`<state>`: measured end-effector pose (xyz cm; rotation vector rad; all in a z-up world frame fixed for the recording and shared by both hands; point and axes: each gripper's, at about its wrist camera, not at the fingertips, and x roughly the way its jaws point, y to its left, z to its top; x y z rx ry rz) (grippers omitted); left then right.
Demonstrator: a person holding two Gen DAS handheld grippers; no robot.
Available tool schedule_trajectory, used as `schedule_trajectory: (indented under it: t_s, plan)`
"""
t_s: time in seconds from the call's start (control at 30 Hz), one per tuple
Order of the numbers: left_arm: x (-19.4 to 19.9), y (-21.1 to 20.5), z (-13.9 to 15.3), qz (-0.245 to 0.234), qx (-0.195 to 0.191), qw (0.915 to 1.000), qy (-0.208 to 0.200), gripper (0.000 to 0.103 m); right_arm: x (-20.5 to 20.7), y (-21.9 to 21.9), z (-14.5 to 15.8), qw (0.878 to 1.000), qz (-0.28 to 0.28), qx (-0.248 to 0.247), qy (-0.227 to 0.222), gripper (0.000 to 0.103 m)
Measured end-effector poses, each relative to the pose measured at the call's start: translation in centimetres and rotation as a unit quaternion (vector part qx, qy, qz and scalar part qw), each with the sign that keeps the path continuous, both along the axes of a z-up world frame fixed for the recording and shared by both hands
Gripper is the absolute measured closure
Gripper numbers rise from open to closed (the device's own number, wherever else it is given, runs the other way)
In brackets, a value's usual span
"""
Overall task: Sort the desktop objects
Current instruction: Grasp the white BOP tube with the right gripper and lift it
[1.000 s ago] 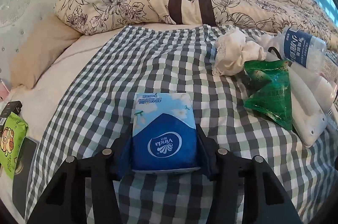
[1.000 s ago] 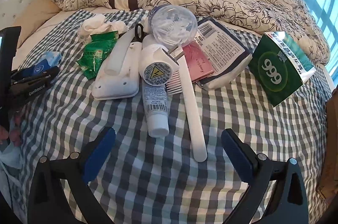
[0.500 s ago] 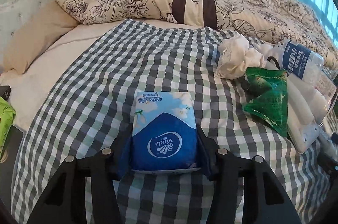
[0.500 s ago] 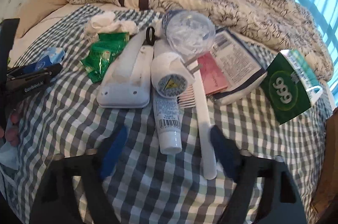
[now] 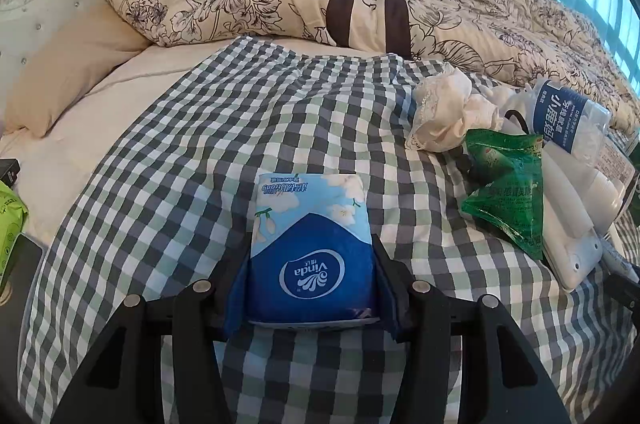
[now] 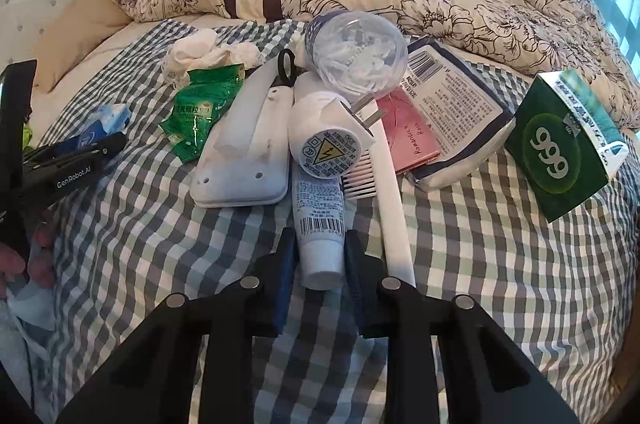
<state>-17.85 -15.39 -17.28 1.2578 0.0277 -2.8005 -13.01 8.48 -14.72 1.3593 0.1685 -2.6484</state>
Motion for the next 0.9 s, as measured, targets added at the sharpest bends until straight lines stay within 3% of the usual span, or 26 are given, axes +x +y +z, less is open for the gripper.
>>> schedule_trajectory:
  t_s: [0.3,0.43,0.5,0.63,0.9]
  plan:
    - [0.2,-0.2,0.2,0.002,0.005,1.0,0.002,0.049,1.4,0.2,0.2,1.0,0.004,0.001,-0.006,0.08]
    - [0.8,0.2,0.9,0.007,-0.017,0.9998,-0.01,0.05,2.7,0.4,0.9,1.0,0.003,-0.001,-0.004,0.08]
    - [1.9,0.4,1.3,0.006,-0.025,0.9995,-0.017,0.05,3.3,0.4,1.3,1.0,0.003,-0.003,-0.004,0.08]
    - [4.9,-0.1,2.3,0.005,0.002,0.9998,-0.021,0.05,4.6,0.5,2.2,1.0,0.0,-0.006,-0.001,0.08]
    - [10.2,-0.6,6.4,0.006,-0.004,0.9999,-0.011,0.05,7.4,0.0,6.0,0.999,0.007,-0.019,0.029,0.08]
